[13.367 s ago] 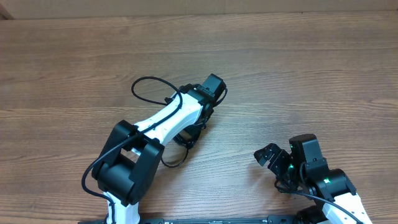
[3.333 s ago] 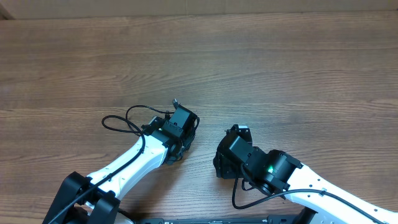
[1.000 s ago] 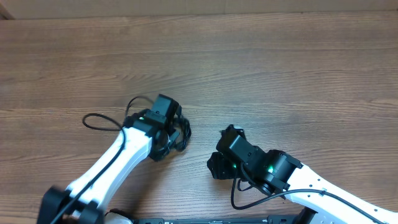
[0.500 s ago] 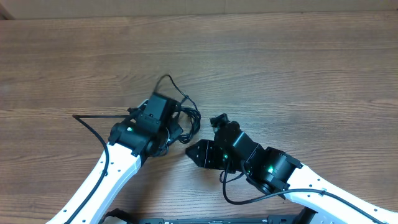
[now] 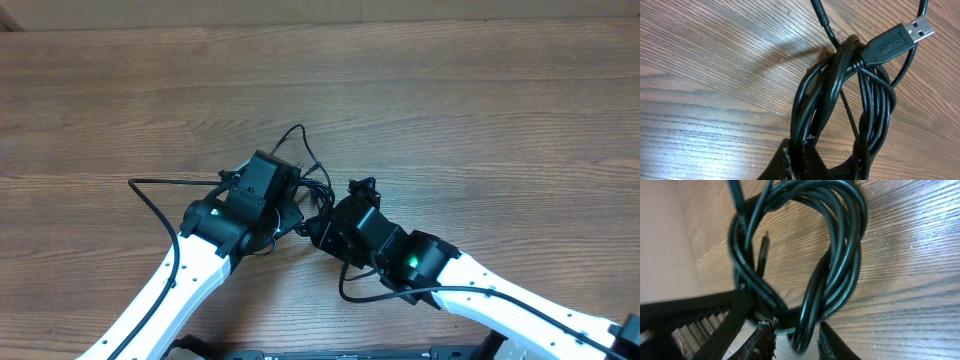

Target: Untangle cables

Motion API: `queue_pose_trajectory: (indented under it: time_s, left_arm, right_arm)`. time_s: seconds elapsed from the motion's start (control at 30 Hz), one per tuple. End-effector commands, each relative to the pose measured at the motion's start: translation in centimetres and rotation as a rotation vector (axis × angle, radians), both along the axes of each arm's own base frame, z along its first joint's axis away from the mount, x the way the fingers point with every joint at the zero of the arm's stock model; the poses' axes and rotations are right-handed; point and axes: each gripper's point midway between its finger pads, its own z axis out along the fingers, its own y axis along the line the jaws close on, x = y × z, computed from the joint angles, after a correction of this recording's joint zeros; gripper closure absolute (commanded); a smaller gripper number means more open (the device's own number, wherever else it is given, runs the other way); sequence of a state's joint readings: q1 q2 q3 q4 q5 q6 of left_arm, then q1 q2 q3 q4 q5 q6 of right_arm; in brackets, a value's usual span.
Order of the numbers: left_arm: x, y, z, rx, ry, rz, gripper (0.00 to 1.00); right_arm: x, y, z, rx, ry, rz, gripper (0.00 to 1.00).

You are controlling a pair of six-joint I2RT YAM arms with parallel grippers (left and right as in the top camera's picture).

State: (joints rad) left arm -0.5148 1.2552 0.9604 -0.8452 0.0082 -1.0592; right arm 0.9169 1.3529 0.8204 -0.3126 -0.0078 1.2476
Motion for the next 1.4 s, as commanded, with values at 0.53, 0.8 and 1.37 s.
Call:
queue_pose_trajectory:
  time_s: [0.53,0.8,1.37]
  left_arm:
    - [1.4,1.0,1.8,-0.061,-0.048,0.163,0.96]
    - [8.0,2.2,6.3,-0.373,-0.214,0.292,0.96]
    - [6.6,-4.6,12.4,-0.382,-0.648,-0.638,0.96]
  right_arm:
    - [-1.6,0.6,3.0,0.014,-0.141,0.233,0.96]
    - [-5.9,-1.3,4.7,-0.046,-0.233,0.521,0.96]
    - [-2.6,-0.6,8.1,0.073,-0.303,0.326,0.85]
